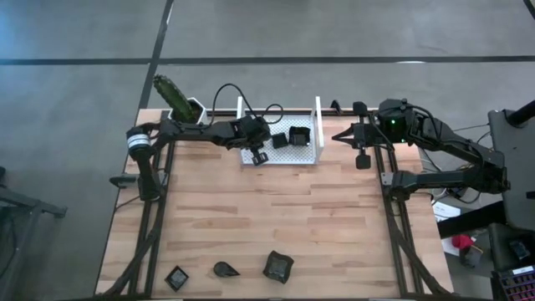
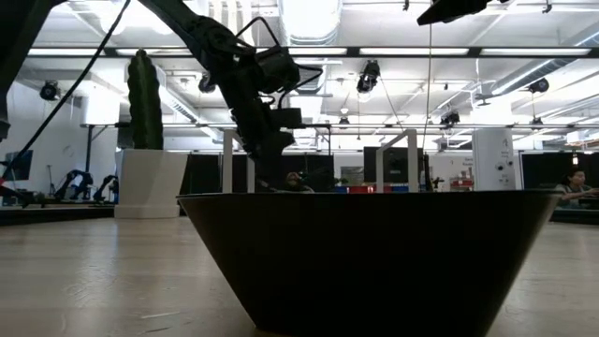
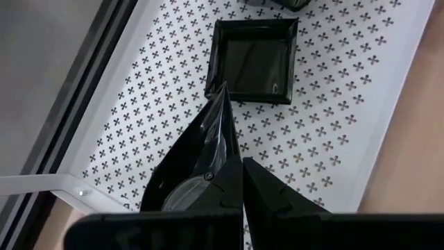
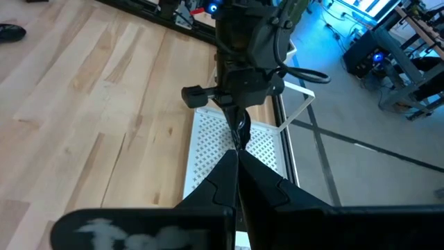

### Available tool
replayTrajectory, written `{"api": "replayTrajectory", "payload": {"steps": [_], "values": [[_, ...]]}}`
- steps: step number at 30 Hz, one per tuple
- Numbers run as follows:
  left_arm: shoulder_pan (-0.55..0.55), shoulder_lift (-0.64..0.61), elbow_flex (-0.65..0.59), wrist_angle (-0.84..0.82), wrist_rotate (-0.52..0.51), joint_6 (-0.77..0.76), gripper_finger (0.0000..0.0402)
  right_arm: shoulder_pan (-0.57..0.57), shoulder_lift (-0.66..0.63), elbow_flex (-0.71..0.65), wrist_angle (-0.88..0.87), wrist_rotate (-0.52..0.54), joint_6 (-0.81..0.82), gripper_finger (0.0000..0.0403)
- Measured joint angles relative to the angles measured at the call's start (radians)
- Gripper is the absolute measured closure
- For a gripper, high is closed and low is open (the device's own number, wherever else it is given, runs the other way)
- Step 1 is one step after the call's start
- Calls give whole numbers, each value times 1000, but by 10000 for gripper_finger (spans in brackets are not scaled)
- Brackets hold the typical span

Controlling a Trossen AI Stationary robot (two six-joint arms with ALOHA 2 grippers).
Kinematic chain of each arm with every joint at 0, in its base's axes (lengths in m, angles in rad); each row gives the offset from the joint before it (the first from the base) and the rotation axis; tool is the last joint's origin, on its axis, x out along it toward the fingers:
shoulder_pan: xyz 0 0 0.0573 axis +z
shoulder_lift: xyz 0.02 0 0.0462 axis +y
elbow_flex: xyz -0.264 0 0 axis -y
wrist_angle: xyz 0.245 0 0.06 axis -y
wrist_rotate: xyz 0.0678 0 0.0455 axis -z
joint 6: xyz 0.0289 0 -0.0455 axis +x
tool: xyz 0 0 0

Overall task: Pick & Place Mini shaped plates
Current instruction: Stack the black drop-shaped plate on top of the black drop-shaped plate on the shelf

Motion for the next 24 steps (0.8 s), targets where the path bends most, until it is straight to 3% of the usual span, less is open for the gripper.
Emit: {"api": "replayTrajectory", "payload": {"steps": [17,24], "values": [[-11,-2,67,81,43,95,401,0,0,0,6,0,-8,394],[26,6,101,32,57,142,401,0,0,0,23,0,-29,394]]}}
